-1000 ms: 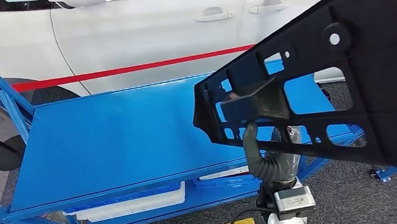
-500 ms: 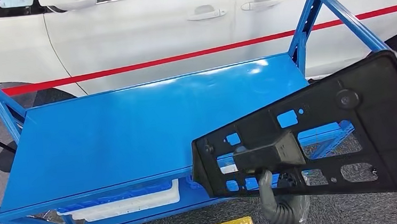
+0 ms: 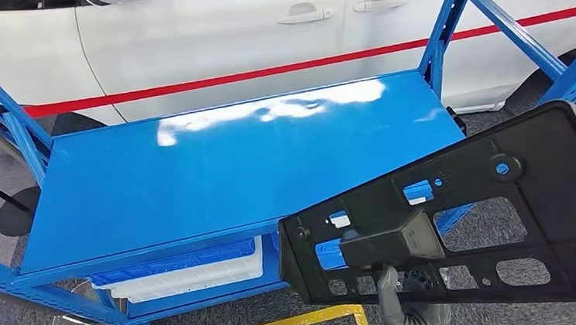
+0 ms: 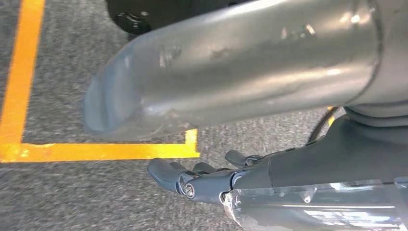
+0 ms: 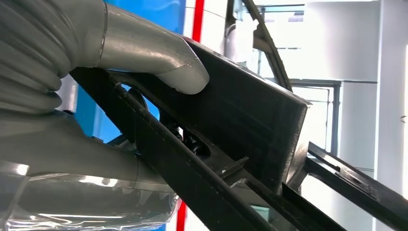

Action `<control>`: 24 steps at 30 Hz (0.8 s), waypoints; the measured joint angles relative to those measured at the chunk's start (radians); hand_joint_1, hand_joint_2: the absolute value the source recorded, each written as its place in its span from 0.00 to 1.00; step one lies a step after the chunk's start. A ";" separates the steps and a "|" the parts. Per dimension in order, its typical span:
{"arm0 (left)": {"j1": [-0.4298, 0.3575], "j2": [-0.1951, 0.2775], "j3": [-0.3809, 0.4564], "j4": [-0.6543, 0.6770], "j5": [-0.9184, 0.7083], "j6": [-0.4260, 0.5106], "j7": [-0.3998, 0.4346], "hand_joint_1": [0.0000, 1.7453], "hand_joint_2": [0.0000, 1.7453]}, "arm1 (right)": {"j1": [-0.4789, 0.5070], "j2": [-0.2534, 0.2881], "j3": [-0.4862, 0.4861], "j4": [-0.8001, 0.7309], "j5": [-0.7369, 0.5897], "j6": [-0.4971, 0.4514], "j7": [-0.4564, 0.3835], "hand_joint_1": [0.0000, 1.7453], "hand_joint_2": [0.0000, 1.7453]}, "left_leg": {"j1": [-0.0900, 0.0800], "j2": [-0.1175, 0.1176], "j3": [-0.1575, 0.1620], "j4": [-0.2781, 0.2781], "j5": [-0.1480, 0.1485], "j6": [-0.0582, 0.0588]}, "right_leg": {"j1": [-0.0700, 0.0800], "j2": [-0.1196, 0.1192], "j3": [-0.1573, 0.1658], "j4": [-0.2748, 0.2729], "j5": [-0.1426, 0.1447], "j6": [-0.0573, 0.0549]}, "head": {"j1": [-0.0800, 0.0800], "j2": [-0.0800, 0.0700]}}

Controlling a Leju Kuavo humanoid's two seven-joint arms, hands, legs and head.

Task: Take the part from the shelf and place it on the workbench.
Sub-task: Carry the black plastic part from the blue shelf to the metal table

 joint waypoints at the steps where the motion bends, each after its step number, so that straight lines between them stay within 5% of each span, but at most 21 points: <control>1: 0.000 -0.001 0.001 0.000 -0.002 0.000 0.001 0.00 0.00 | 0.001 0.000 -0.001 0.002 0.000 0.001 0.000 1.00 1.00 | 0.002 0.000 -0.012 0.004 0.007 -0.004 | -0.004 0.000 0.041 -0.045 0.026 0.003 | 0.000 0.000; 4: -0.001 -0.002 0.003 -0.002 -0.005 -0.001 0.001 0.00 0.00 | 0.000 0.002 -0.002 0.005 0.002 0.004 0.000 1.00 1.00 | 0.002 -0.001 -0.041 0.020 0.024 -0.022 | -0.006 0.002 0.170 -0.223 0.053 0.001 | 0.001 0.000; 8: 0.000 -0.002 0.005 -0.007 -0.006 -0.002 0.007 0.00 0.00 | 0.001 0.008 -0.005 0.009 0.009 -0.004 0.001 1.00 1.00 | 0.004 -0.003 -0.057 0.027 0.039 -0.050 | 0.002 0.001 0.169 -0.264 0.064 -0.037 | -0.001 0.000; 10: 0.002 -0.002 0.005 -0.008 -0.007 -0.003 0.010 0.00 0.00 | 0.002 0.012 -0.007 0.011 0.013 -0.006 0.002 1.00 1.00 | 0.008 -0.005 -0.077 0.082 -0.029 -0.056 | 0.002 -0.004 0.148 -0.267 0.085 -0.059 | -0.005 0.000; 13: 0.002 -0.002 0.006 -0.009 -0.008 -0.005 0.012 0.00 0.00 | 0.002 0.016 -0.008 0.015 0.017 -0.006 0.003 1.00 1.00 | 0.008 -0.006 -0.112 0.261 -0.165 -0.059 | 0.013 -0.007 0.105 -0.263 0.117 -0.072 | -0.011 0.000; 15: 0.001 -0.002 0.006 -0.009 -0.008 -0.006 0.013 0.00 0.00 | 0.003 0.016 -0.009 0.018 0.018 -0.006 0.004 1.00 1.00 | 0.008 -0.006 -0.107 0.330 -0.174 -0.058 | 0.020 -0.008 0.076 -0.258 0.137 -0.074 | -0.011 0.000; 18: 0.001 -0.002 0.006 -0.010 -0.008 -0.008 0.015 0.00 0.00 | 0.003 0.016 -0.009 0.020 0.019 -0.007 0.006 1.00 1.00 | 0.003 -0.006 -0.012 0.236 -0.100 -0.046 | 0.025 -0.007 0.038 -0.245 0.157 -0.073 | -0.011 0.000; 21: -0.003 -0.001 0.006 -0.016 -0.009 -0.009 0.016 0.00 0.00 | 0.004 0.017 -0.009 0.020 0.019 -0.009 0.007 1.00 1.00 | -0.008 -0.006 0.126 0.026 -0.106 -0.026 | 0.028 -0.008 0.012 -0.233 0.180 -0.062 | -0.010 0.000; 24: -0.005 -0.002 0.006 -0.018 -0.009 -0.009 0.017 0.00 0.00 | 0.006 0.018 -0.011 0.020 0.020 -0.009 0.007 1.00 1.00 | -0.013 -0.004 0.133 -0.020 -0.101 -0.012 | 0.021 -0.011 0.008 -0.238 0.203 -0.042 | -0.014 0.000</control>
